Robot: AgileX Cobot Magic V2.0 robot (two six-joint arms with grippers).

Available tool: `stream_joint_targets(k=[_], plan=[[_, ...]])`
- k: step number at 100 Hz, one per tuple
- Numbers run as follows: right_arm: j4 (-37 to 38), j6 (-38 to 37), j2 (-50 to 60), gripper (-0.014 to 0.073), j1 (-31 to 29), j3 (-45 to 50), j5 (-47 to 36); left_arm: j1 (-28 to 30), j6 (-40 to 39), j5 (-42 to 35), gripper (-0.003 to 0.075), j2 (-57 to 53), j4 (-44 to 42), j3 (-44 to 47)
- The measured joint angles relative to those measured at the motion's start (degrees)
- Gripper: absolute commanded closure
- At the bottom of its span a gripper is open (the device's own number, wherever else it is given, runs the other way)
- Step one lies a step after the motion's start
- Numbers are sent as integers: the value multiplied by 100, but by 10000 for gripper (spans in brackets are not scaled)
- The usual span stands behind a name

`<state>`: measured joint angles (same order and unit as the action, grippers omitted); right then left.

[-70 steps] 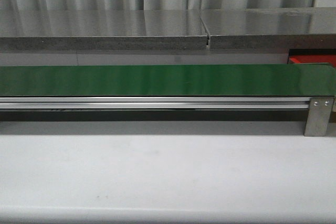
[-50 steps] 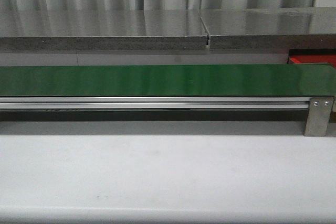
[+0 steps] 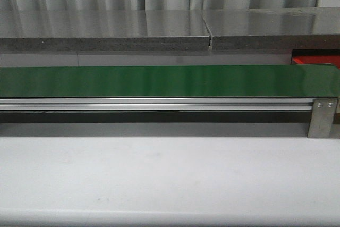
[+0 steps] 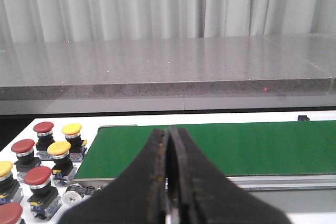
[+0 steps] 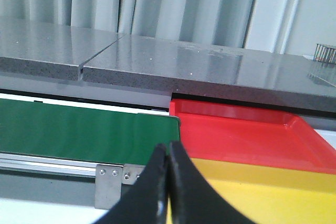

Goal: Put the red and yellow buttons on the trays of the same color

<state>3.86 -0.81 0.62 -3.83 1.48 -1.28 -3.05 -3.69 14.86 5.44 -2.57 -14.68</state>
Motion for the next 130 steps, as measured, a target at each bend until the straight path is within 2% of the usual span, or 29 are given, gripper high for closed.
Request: stream_joint_targets(k=[19,31,42,66,75,80,91,99,107,117,130], plan=[[0,0,0,662,0,0,0,2,0,1528,741,1360,13,-1522],[0,0,0,662,0,0,0,2,0,2153,741,2073,13,-2202],[0,0,0,662,0,0,0,2,0,2341,741,2519,40,-2477],[0,0,0,662,0,0,0,2,0,2519,731,3163,195,-2490],[0,0,0,662,0,0,0,2,0,2636,633,3330,205,-2490],[0,0,0,662,0,0,0,2,0,2696,540,3390,217,-2490],[0,0,0,662,0,0,0,2,0,2803,279,3508,217,-2490],[0,0,0,662,0,0,0,2,0,2888,160,3555,257,-2490],[0,0,0,662,0,0,0,2,-68,2959,103,3583,257,-2490],[0,0,0,662,0,0,0,13,-434,3050,97,3583,257,-2493],[0,0,0,662,0,0,0,151,-1272,3077,97,3631,-227,-2503]])
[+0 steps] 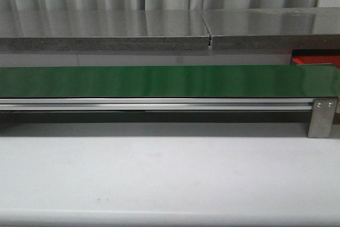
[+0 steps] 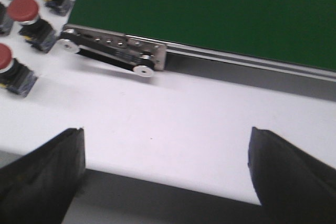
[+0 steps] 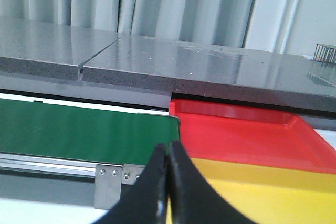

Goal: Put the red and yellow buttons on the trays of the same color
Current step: 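Move the left gripper over a red push button on the table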

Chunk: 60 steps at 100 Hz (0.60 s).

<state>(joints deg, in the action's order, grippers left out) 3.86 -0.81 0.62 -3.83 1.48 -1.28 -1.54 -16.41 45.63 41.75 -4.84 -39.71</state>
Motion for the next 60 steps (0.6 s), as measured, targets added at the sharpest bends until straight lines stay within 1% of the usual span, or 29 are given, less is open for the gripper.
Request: stream_joint_targets(k=[7,19,29,47,54,60], plan=[[0,0,0,662,0,0,0,210,-347,0,97,104,-218,-14],[0,0,0,662,0,0,0,787,-588,-21,97,453,-313,-28],[0,0,0,662,0,0,0,1354,-636,-162,99,904,-280,-41],[0,0,0,662,0,0,0,2448,-650,-377,100,1750,32,-224],[0,0,0,662,0,0,0,2734,-650,-445,100,2076,97,-359],[0,0,0,662,0,0,0,2868,-650,-464,100,2367,110,-484]])
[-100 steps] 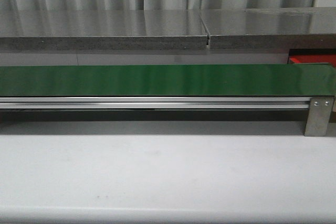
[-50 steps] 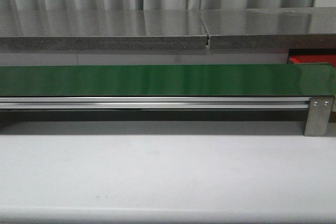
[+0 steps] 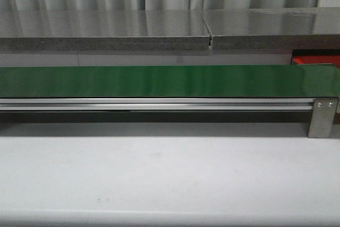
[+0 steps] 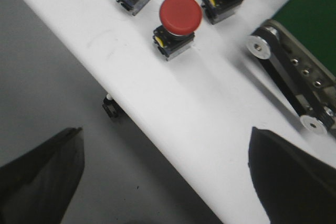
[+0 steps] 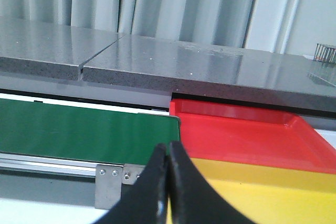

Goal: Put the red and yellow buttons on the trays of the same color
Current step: 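Move the left gripper over a red push button on the table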

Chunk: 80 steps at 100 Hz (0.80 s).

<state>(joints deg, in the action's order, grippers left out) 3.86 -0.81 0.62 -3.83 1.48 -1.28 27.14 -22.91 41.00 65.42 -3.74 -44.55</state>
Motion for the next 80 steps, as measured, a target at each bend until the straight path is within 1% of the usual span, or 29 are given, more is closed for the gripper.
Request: stream_joint_targets(k=[41,80], plan=[[0,0,0,662,0,0,0,63,0,-26,100,1826,47,-1201],[0,0,0,662,0,0,0,63,0,67,100,2796,-73,-1814]])
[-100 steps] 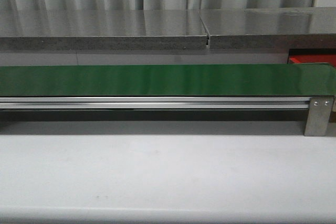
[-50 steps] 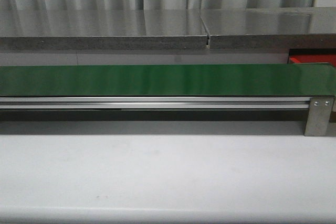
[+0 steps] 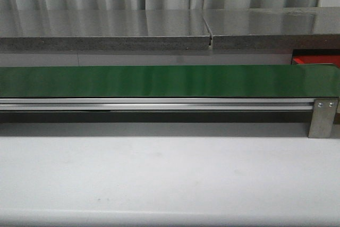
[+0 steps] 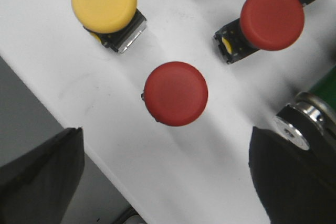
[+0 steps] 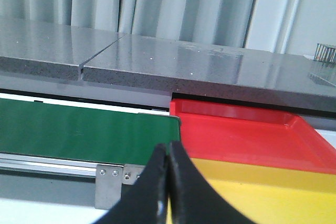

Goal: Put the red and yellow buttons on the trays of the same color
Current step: 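Move the left gripper over a red push button on the table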

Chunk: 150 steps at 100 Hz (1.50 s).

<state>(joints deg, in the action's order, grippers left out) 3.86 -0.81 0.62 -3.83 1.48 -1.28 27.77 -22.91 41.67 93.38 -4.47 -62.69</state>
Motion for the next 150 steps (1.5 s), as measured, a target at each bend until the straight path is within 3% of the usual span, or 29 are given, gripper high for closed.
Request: stream_joint_targets(k=[50,150], plan=[[0,0,0,662,0,0,0,0,0,-43,100,818,0,-475],[0,0,0,662,0,0,0,0,75,-171,100,830,0,-487]])
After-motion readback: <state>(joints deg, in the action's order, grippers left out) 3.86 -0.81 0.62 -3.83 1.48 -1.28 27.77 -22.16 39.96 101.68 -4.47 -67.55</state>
